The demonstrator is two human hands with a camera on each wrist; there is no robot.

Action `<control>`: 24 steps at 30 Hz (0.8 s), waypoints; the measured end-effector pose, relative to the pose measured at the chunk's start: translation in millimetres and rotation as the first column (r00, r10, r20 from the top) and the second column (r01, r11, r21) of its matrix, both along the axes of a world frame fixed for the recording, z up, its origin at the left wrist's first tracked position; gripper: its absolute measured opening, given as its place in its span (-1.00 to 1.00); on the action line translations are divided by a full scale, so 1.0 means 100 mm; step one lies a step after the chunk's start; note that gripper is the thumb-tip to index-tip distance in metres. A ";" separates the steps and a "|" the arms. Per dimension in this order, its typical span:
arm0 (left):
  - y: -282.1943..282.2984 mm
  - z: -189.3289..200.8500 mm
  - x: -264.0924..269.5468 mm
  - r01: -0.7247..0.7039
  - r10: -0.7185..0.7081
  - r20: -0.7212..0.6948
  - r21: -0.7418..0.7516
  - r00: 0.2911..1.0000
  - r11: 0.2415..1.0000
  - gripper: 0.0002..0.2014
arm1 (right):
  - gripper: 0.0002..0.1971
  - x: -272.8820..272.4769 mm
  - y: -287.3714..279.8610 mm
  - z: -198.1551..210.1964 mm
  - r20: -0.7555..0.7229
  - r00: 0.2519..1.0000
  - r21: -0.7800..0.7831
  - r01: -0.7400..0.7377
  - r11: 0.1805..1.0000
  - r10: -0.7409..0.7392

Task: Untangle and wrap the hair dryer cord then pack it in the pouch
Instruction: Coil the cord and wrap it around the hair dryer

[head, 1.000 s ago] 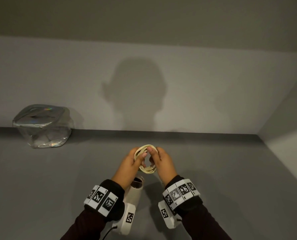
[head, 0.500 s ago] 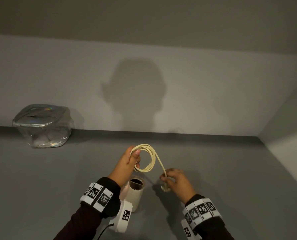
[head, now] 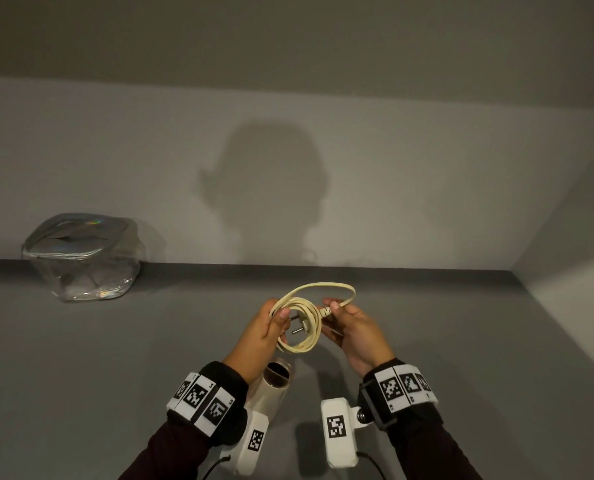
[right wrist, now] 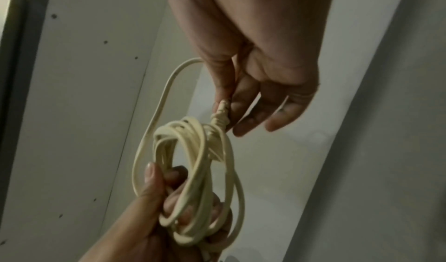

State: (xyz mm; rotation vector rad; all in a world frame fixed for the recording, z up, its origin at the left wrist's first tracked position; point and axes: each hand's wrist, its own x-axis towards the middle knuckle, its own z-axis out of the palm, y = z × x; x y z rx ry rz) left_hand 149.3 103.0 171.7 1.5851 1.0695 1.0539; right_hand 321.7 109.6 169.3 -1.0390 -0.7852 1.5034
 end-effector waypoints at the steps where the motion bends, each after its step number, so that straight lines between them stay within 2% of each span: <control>1: 0.00 0.00 -0.01 -0.011 0.011 -0.004 0.008 1.000 1.000 -0.83 | -0.81 0.00 0.01 -0.01 -0.029 0.999 -0.025 -0.018 1.000 0.018; 7: 0.01 -0.02 0.00 -0.023 0.024 -0.029 0.048 0.999 0.999 -0.85 | -0.80 -0.01 0.04 -0.05 -0.146 0.988 -0.107 -0.060 0.992 0.044; 11: 0.01 0.01 0.06 0.001 0.002 -0.060 0.051 0.998 0.999 -0.85 | -0.77 -0.13 0.01 -0.04 -0.154 0.977 -0.107 -0.163 0.981 0.146; 15: 0.05 0.06 0.06 -0.076 0.077 -0.013 0.012 0.997 0.997 -0.86 | -0.61 -0.23 -0.12 0.09 -0.216 0.942 -0.065 -0.278 0.958 0.258; 16: 0.05 0.07 0.05 -0.092 0.092 -0.004 0.007 0.996 0.996 -0.86 | -0.59 -0.24 -0.15 0.13 -0.183 0.943 -0.060 -0.294 0.954 0.280; 18: 0.04 0.08 0.07 -0.100 0.100 -0.003 0.006 0.995 0.995 -0.88 | -0.62 -0.27 -0.20 0.15 -0.020 0.955 -0.051 -0.297 0.953 0.296; 20: 0.01 0.08 0.10 -0.107 0.107 -0.008 0.003 0.994 0.994 -0.87 | -0.52 -0.31 -0.21 0.14 0.140 0.957 -0.053 -0.248 0.967 0.253; 24: 0.01 0.06 0.14 -0.155 0.156 -0.009 0.049 0.988 0.987 -0.86 | -0.55 -0.33 -0.22 0.17 0.256 0.946 -0.092 -0.179 0.979 0.197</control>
